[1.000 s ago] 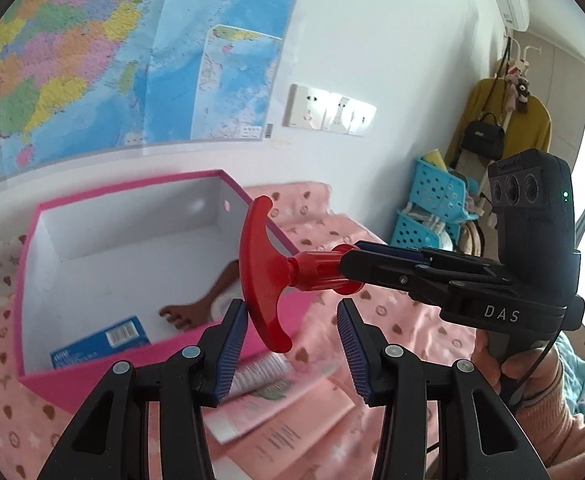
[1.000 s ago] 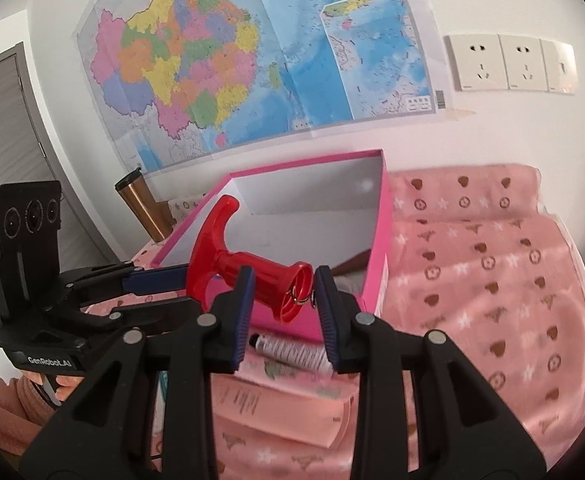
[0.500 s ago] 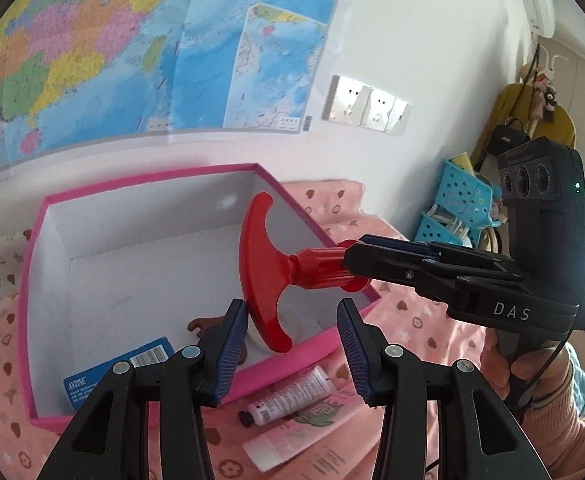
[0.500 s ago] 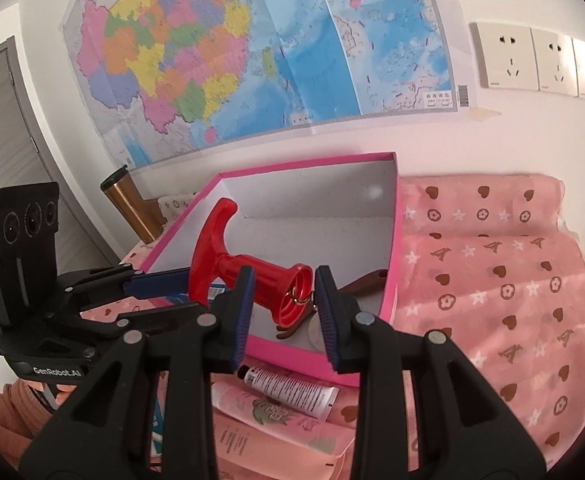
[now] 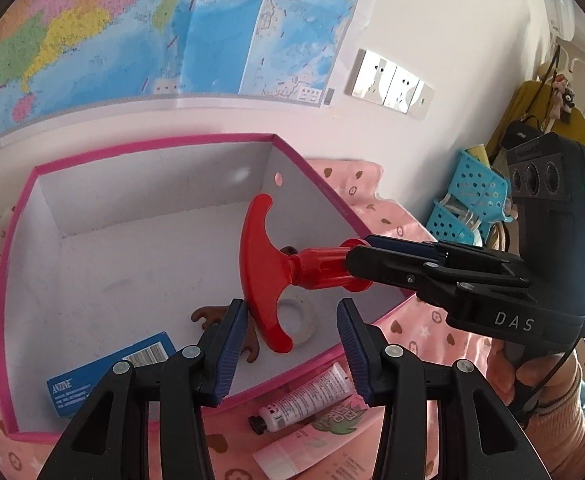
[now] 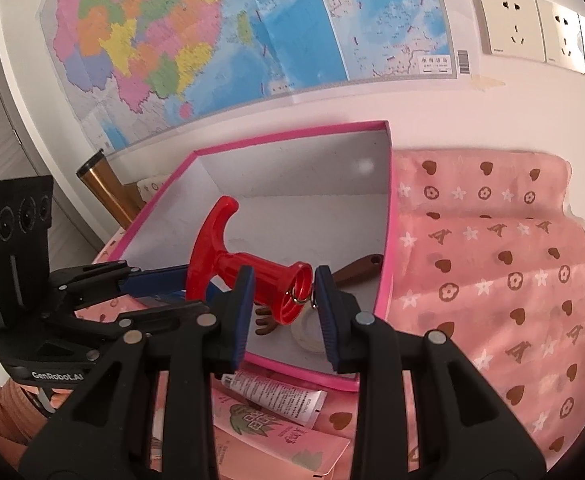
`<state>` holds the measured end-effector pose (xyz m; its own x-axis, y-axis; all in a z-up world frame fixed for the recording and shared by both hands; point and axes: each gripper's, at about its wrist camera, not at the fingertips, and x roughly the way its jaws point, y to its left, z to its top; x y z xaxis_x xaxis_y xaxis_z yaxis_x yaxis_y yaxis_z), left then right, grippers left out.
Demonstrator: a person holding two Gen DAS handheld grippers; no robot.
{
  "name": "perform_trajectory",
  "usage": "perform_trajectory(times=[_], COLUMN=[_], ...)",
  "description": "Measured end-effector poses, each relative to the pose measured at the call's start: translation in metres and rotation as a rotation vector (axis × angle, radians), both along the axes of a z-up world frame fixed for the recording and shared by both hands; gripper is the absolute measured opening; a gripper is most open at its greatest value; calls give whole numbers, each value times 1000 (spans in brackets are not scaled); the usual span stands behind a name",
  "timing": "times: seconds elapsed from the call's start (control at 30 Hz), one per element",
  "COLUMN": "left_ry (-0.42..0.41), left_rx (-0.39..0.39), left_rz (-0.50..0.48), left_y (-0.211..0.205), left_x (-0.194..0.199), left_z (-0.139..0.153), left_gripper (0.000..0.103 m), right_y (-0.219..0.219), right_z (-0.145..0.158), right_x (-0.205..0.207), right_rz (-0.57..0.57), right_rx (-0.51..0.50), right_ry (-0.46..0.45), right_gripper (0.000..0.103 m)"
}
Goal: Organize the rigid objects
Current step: 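Lower the red tool into the pink box and open the right gripper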
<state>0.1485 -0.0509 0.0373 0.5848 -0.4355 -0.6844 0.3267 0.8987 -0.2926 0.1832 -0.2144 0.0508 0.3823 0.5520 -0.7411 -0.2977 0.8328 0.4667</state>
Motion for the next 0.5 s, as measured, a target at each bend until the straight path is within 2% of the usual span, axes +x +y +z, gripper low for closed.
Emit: perform_trajectory(times=[0.27, 0.5], left_ry=[17, -39], left_rx=[22, 37], left_rz=[17, 45], left_y=[-2, 12], left_x=[5, -15], left_z=[-9, -4], left_gripper=[47, 48], right_y=[-5, -15], right_z=[-6, 0], right_x=[1, -9], right_rz=[-49, -71], right_rx=[-20, -4], right_ry=[20, -1], right_gripper=[34, 34])
